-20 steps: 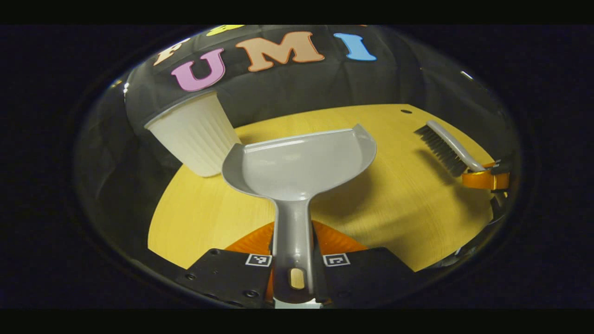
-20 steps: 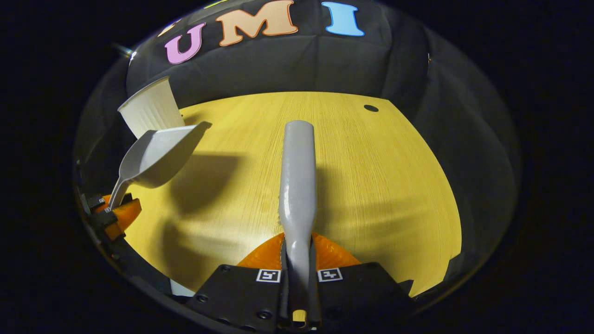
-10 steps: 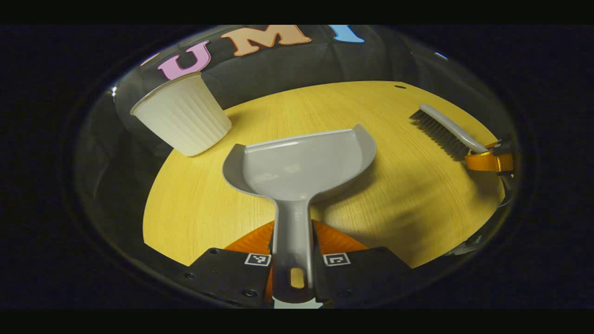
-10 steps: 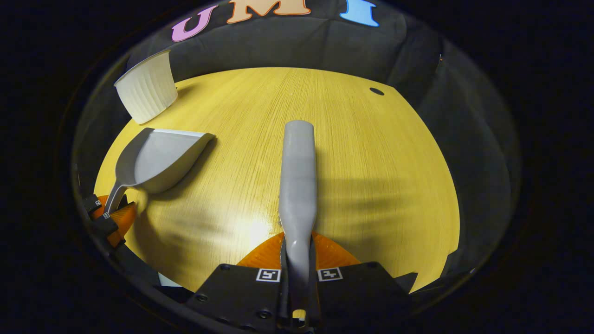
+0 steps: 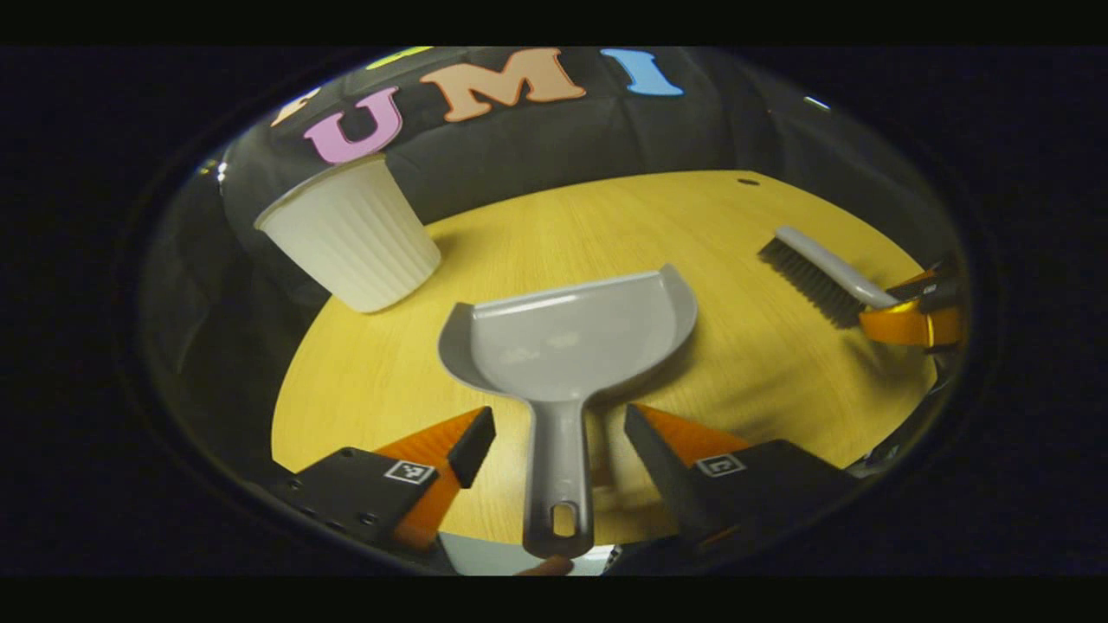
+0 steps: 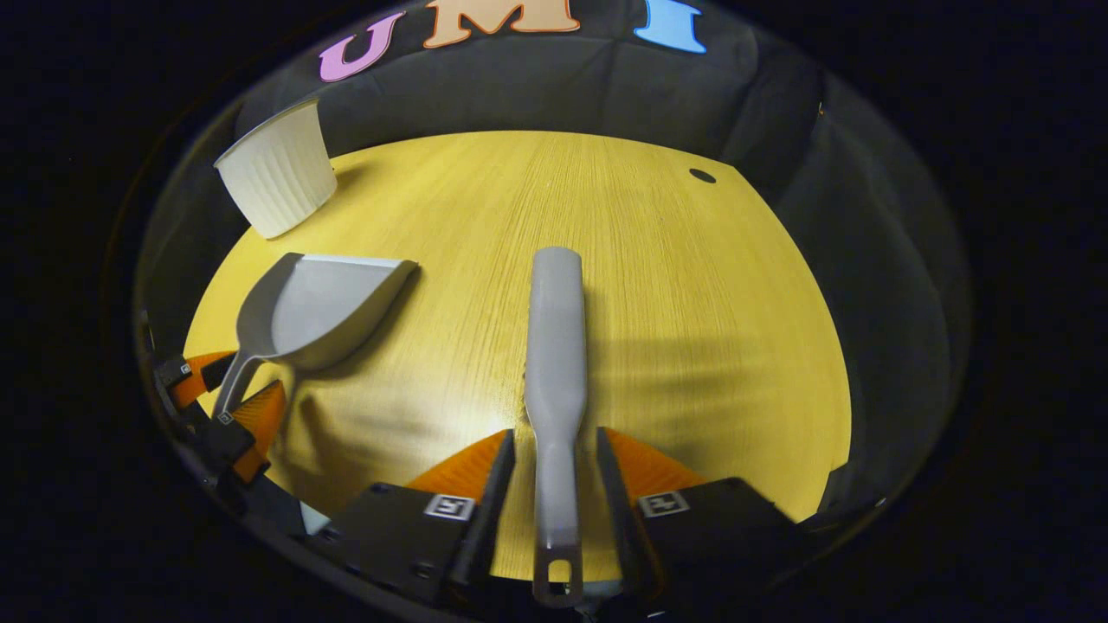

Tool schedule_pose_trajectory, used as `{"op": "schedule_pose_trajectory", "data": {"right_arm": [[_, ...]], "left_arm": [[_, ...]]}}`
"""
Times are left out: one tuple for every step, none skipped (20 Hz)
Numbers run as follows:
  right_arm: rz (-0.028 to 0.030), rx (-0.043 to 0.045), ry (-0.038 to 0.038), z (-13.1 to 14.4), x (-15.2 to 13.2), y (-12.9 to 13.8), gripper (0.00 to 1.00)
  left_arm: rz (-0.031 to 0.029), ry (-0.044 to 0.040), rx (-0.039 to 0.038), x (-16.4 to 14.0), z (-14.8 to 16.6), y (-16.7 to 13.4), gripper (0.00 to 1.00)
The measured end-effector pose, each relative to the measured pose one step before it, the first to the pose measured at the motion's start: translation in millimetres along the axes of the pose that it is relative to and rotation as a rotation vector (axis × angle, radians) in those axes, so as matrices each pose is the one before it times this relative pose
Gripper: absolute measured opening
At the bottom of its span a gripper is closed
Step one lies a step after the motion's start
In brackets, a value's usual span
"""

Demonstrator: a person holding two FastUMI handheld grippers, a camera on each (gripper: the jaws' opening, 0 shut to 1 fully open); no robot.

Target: Pick up the small broom and dustpan from the desktop, sweep the trash into the dustpan with the broom, and then empty the trash into the garbage bin.

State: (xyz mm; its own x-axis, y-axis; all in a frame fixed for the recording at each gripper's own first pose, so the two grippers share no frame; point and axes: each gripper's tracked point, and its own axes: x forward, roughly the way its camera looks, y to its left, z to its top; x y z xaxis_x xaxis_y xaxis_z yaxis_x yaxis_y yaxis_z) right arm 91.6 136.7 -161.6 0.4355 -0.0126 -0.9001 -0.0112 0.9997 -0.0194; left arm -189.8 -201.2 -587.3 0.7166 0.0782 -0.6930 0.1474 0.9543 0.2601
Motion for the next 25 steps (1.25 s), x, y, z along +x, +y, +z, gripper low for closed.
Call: {"op": "schedule_pose_trajectory", "data": {"right_arm": [[0.00808, -0.00135, -0.05757, 12.1, -5.82, 3.22, 0.76], [0.00965, -0.0018, -0.07601, 18.47, -22.24, 1.6, 0.95], [0.01429, -0.00214, -0.09231, 20.81, -15.83, 4.38, 0.94], [0.01422, -0.00007, -0.10465, 24.21, -17.47, 5.13, 0.93], [0.00934, 0.00074, -0.10627, 28.38, -16.73, 6.67, 0.94], [0.00612, 0.00334, -0.10874, 31.01, -13.45, 6.37, 0.93], [0.00747, 0.00318, -0.09786, 31.22, -10.92, 6.93, 0.93], [0.00921, 0.00476, -0.08983, 31.29, -7.72, 7.58, 0.93], [0.00559, 0.00115, -0.07303, 28.78, -4.04, 6.92, 0.93], [-0.00208, -0.00229, -0.05663, 25.04, -1.33, 5.43, 0.93], [-0.00795, -0.00114, -0.04374, 14.66, -9.15, -2.7, 0.93], [-0.00213, 0.00356, -0.02549, 11.05, 3.68, -0.95, 0.92], [0.00072, 0.01728, -0.02256, 14.88, -6.17, -4.01, 0.92], [0.00535, 0.0151, -0.01529, 7.15, 2.53, 1.22, 0.92], [-0.00239, 0.00976, -0.01534, 6.47, -0.58, -1.81, 0.93], [-0.00604, 0.00721, -0.01357, 7.12, 4.02, -0.71, 0.93], [-0.00693, 0.00397, -0.00889, 4.22, 0.44, -3.42, 0.93], [-0.00707, 0.00286, -0.01093, 4.42, 0.36, -3.16, 0.93], [-0.00686, 0.00124, -0.01072, 5.01, -0.49, -2.76, 0.93], [-0.00642, 0.00083, -0.009, 3.79, 0.24, -3.3, 0.93], [-0.0076, 0.00163, -0.00687, 1.9, -0.07, -1.58, 0.93], [-0.00269, 0.00015, 0.00174, 0.63, -1.27, -0.83, 0.93], [-0.0028, 0.0027, -0.00361, 0.58, -0.83, -0.07, 0.93], [-0.00313, -0.00025, 0.00143, 0.53, 0.32, -0.68, 0.93], [-0.00159, -0.00225, 0.00039, 0.37, 0.14, 0.32, 0.93]], "left_arm": [[0.018, -0.08037, -0.01376, -14.98, 22.06, 5.69, 0.97], [0.02472, -0.09341, -0.02342, -9.11, 26.84, 7.93, 0.95], [0.02235, -0.094, -0.02695, -9.18, 28.13, 7.34, 0.95], [0.02967, -0.09627, -0.02662, -10.13, 30.19, 9.42, 0.94], [0.02712, -0.08728, -0.01891, -6.6, 34.16, 8.86, 0.94], [0.0232, -0.07857, -0.00653, -4.19, 30.22, 8.09, 0.93], [0.01611, -0.06151, -0.00133, -3.71, 26.33, 7.75, 0.93], [0.00447, -0.05287, -0.00557, -3.68, 24.02, 4.98, 0.93], [-0.0019, -0.04801, -0.01253, -2.69, 18.47, 0.42, 0.93], [0.00297, -0.03728, -0.01241, -3.89, 16.65, 2.91, 0.92], [0.0056, -0.03685, -0.01251, -5.32, 15.97, 3.81, 0.93], [0.00042, -0.03308, -0.01975, 1.36, 17.8, 1.58, 0.93], [0.00017, -0.02526, -0.01264, 4.74, 17.09, 1.0, 0.92], [-0.00213, -0.01406, -0.00944, -5.18, 3.05, -3.56, 0.92], [-0.00418, -0.00556, 0.00412, -4.67, 2.63, -3.32, 0.92], [0.00223, -0.00973, 0.00982, -2.4, 4.99, 0.01, 0.93], [0.00328, -0.01498, 0.00449, -3.19, 8.34, -0.36, 0.93], [0.00132, -0.01564, 0.0066, -1.61, 6.56, -0.88, 0.93], [-0.00056, -0.01271, 0.00486, -1.43, 5.65, -0.73, 0.93], [0.00172, -0.00508, -0.00018, -1.47, 3.99, -0.21, 0.93], [-0.00058, 0.00224, -0.00019, 0.69, 2.09, 0.69, 0.92], [-0.00122, 0.0057, -0.00363, 2.58, -0.71, 0.31, 0.92], [0.00042, 0.00615, -0.00603, 0.34, 0.49, 0.43, 0.92], [0.00124, 0.00361, -0.00385, 0.99, 0.15, 1.05, 0.93], [-0.00163, 0.00373, -0.00418, 2.12, 0.52, 0.44, 1.0]]}}
